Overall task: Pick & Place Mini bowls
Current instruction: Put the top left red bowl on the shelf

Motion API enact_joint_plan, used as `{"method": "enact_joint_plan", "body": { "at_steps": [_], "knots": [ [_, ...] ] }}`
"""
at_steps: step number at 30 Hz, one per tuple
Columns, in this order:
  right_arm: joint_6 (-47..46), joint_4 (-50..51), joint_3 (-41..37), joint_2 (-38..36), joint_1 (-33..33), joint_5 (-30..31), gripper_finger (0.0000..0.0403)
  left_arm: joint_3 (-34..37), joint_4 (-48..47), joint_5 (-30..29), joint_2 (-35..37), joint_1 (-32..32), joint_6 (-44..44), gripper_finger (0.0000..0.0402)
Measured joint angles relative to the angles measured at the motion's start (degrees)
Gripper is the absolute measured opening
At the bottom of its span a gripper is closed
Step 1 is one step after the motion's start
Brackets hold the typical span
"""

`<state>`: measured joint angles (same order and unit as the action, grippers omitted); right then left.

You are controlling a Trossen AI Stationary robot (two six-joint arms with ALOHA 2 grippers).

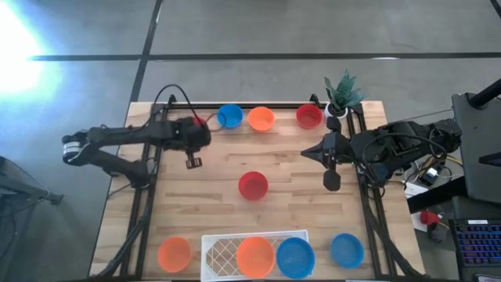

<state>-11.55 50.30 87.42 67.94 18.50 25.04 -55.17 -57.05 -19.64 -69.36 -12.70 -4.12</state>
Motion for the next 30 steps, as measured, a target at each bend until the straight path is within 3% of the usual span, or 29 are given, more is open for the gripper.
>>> {"method": "enact_joint_plan", "body": {
  "at_steps": [15, 22, 30],
  "knots": [
    [-0.28, 0.44, 0.00, 0.00, 0.00, -0.02, 0.0008, -13.34, -6.34, -2.94, -1.90, 33.42, 25.66, 0.0000],
    [-0.46, 0.44, 0.00, 0.00, 0.00, -0.02, 0.0008, -20.51, -7.55, -2.36, -7.92, 40.88, 29.78, 0.0000],
    [-0.44, 0.44, 0.00, 0.00, -0.01, -0.16, 0.0008, -32.76, -13.90, 1.34, -19.92, 46.24, 31.87, 0.0000]
  ]
}}
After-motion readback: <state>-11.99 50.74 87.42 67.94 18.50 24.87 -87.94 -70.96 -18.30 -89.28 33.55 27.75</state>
